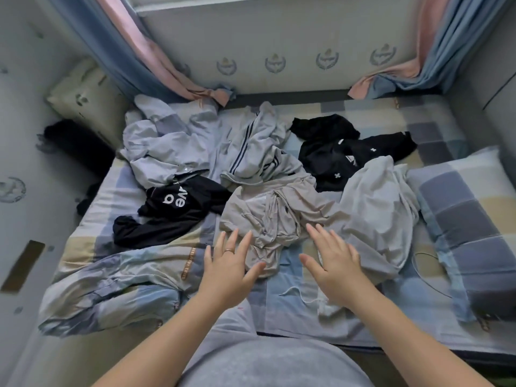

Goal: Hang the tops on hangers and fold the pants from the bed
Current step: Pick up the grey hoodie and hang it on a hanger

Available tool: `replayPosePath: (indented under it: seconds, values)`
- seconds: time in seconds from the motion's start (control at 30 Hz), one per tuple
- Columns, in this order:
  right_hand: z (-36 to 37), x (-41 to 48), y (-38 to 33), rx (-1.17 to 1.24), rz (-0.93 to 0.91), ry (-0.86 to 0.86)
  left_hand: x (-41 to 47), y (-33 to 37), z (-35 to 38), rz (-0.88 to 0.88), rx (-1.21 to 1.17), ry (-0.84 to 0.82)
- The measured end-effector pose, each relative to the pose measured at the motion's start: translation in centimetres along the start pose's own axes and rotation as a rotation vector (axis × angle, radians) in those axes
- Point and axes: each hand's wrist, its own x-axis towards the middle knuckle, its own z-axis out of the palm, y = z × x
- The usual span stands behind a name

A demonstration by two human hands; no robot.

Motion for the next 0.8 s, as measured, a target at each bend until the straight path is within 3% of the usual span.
replayPosePath:
  seconds: [0.27, 0.47, 0.6, 0.8]
  values:
    - [6.5, 19.6, -3.3, -0.054, 0.056, 0.039, 16.0, -9.9, 1.1, 0.121, 0.117, 0.017]
    - [12.7, 37.6, -4.9, -0.062, 0.215, 0.070, 36.1, -20.2, 4.4, 0.165, 0.136, -0.119]
    - [15.9, 47.6, -3.9, -0.084, 0.290, 0.033, 47.8, -24.2, 8.0, 0.225, 0.134, -0.124]
    - [21.4, 61.7, -0.8, -0.196, 0.307, -0.007, 62.6, -28.4, 13.6, 0.119, 0.072, -0.089]
